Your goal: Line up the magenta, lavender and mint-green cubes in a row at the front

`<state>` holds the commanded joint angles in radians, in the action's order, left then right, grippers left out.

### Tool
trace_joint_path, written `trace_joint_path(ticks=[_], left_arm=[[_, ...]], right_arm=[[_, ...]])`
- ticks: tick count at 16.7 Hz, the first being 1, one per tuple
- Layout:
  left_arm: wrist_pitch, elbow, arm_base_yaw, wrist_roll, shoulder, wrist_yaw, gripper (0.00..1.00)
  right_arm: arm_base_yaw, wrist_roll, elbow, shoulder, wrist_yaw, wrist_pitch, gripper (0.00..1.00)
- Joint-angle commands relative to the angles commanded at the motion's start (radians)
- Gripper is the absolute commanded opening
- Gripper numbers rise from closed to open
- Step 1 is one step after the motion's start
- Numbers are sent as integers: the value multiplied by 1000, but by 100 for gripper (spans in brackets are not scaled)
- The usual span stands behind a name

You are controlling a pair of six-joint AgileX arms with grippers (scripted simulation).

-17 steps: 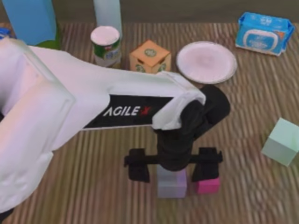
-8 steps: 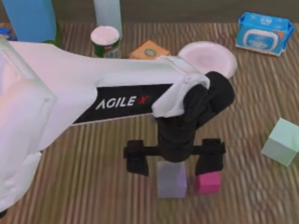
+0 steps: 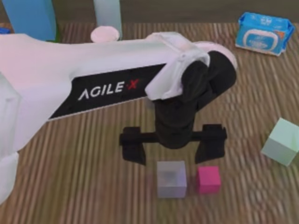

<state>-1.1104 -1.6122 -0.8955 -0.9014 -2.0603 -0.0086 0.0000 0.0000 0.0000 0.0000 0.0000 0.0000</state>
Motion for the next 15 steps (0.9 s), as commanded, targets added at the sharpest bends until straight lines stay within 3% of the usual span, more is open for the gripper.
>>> trace_joint_path(ticks=[6,15], left_arm=[[97,130,86,37,151,-10,100],[466,785,439,298,886,-13,100]], right_arm=[[16,-71,124,133,-2,-90,100],[73,-376,632,888,1,-496,100]])
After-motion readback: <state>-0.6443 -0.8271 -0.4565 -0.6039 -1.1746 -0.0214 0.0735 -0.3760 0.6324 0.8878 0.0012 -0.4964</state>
